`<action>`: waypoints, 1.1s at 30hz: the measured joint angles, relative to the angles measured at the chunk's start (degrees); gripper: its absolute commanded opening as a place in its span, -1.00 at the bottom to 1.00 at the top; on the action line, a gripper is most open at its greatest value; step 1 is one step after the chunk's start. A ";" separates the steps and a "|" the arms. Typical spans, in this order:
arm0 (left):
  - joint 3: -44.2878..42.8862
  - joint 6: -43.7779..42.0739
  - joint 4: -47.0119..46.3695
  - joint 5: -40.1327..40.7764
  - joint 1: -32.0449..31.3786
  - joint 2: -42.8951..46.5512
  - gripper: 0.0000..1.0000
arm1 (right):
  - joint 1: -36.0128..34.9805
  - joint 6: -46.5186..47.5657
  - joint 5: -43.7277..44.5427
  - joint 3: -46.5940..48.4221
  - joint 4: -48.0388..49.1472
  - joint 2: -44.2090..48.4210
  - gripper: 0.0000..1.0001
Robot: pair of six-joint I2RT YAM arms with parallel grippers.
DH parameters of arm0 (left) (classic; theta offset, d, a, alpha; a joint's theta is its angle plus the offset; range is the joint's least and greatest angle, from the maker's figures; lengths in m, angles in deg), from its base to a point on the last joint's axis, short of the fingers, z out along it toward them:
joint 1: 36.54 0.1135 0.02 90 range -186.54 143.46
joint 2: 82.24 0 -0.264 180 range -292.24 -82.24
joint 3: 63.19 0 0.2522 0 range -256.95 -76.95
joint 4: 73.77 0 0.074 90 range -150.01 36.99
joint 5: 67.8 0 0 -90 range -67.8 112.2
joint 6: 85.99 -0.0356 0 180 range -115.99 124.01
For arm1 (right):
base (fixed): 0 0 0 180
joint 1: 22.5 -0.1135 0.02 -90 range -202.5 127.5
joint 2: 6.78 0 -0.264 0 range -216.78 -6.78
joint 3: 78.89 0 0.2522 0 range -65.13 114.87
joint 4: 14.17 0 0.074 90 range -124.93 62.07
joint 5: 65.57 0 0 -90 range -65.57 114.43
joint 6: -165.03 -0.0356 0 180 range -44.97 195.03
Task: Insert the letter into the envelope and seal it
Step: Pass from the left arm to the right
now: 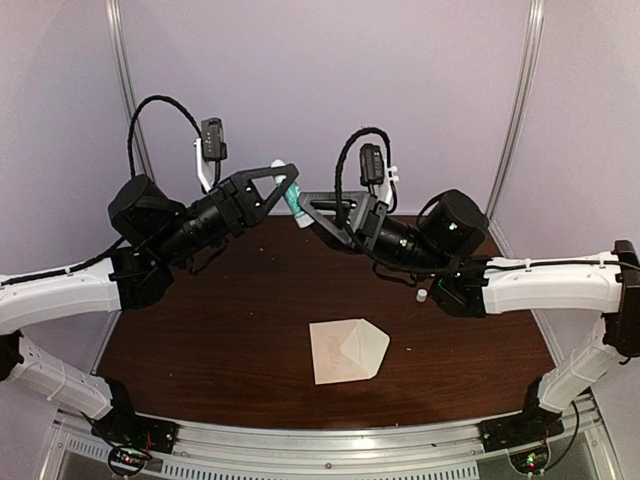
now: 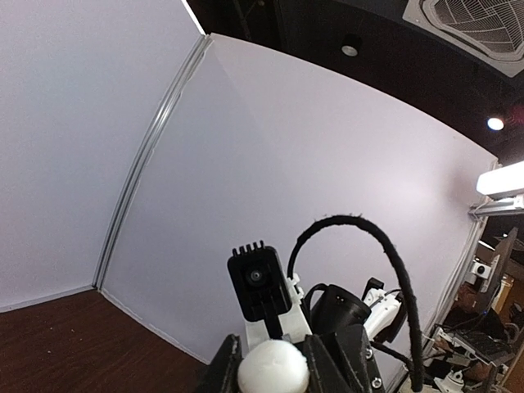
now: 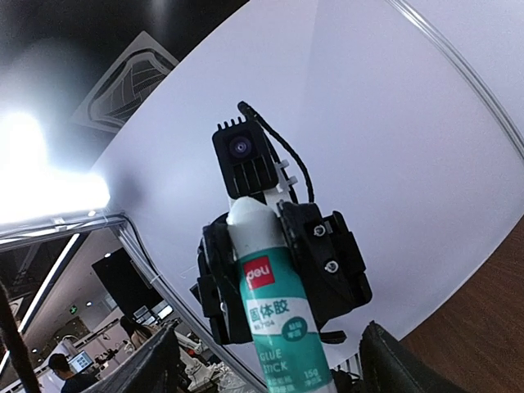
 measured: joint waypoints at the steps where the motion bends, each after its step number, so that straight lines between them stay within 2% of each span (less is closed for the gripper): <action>1: -0.07 0.00 -0.20 0.02 -0.17 -0.46 -0.86 | 0.00 -0.66 -0.07 0.42 0.72 -0.57 0.43; 12: -0.96 0.26 -5.01 -0.07 -1.09 -2.97 -0.86 | -0.02 -5.75 -0.55 2.27 7.56 -3.63 -0.14; 21: -1.03 1.11 -7.67 -0.04 -1.53 -3.23 -0.84 | -0.02 -5.73 -0.11 2.27 9.16 -3.63 -0.50; 25: -1.05 2.93 -8.28 0.15 -1.53 -3.37 -0.76 | -0.04 -4.61 -0.44 2.27 10.14 -3.63 -0.71; 28: -1.05 3.34 -8.41 0.17 -1.53 -3.39 -0.49 | -0.04 -4.13 -0.33 2.25 10.25 -3.63 -0.75; 30: -1.05 3.41 -8.02 0.33 -1.53 -3.39 -0.12 | -0.04 -3.63 -0.15 2.08 10.08 -3.52 -0.76; 33: -1.05 2.51 -5.62 0.98 -1.53 -3.23 0.23 | -0.04 -2.12 1.25 1.38 8.20 -2.21 -0.77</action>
